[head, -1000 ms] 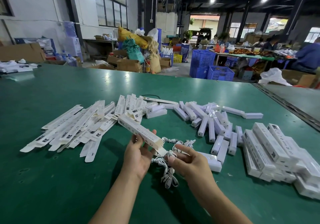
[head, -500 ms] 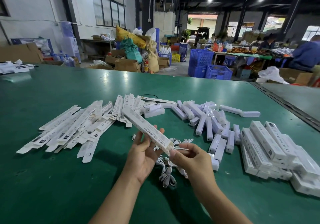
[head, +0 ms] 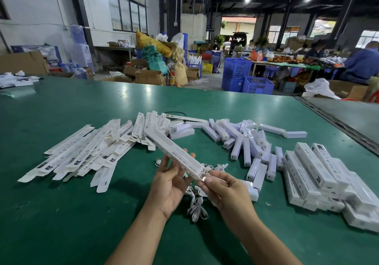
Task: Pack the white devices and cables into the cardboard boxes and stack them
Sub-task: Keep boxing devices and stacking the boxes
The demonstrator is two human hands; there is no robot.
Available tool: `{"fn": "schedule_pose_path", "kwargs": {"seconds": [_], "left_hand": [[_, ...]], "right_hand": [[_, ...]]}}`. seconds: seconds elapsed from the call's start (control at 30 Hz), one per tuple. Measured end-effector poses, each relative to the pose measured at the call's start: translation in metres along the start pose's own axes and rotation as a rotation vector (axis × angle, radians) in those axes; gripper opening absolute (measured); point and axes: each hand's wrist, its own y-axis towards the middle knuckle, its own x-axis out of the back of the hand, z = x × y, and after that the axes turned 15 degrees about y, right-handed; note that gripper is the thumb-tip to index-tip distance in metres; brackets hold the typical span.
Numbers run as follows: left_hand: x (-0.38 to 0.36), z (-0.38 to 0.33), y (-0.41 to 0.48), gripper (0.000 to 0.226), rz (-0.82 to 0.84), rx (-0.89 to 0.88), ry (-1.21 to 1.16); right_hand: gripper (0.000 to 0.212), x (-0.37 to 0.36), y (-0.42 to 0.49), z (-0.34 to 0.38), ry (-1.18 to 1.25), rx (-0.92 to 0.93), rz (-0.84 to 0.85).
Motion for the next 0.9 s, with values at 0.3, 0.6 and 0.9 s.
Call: {"fn": "schedule_pose_path", "kwargs": {"seconds": [0.3, 0.6, 0.9], "left_hand": [[-0.004, 0.002, -0.004, 0.028, -0.021, 0.041, 0.075], [-0.009, 0.008, -0.008, 0.045, -0.057, 0.04, 0.279], [-0.004, 0.023, -0.013, 0.063, 0.106, -0.232, 1.061]], "right_hand": [[0.023, 0.001, -0.004, -0.002, -0.301, 0.15, 0.007], [0.016, 0.007, 0.0, -0.007, -0.831, 0.556, -0.05], [0.024, 0.015, 0.007, -0.003, -0.828, 0.658, -0.119]]}}
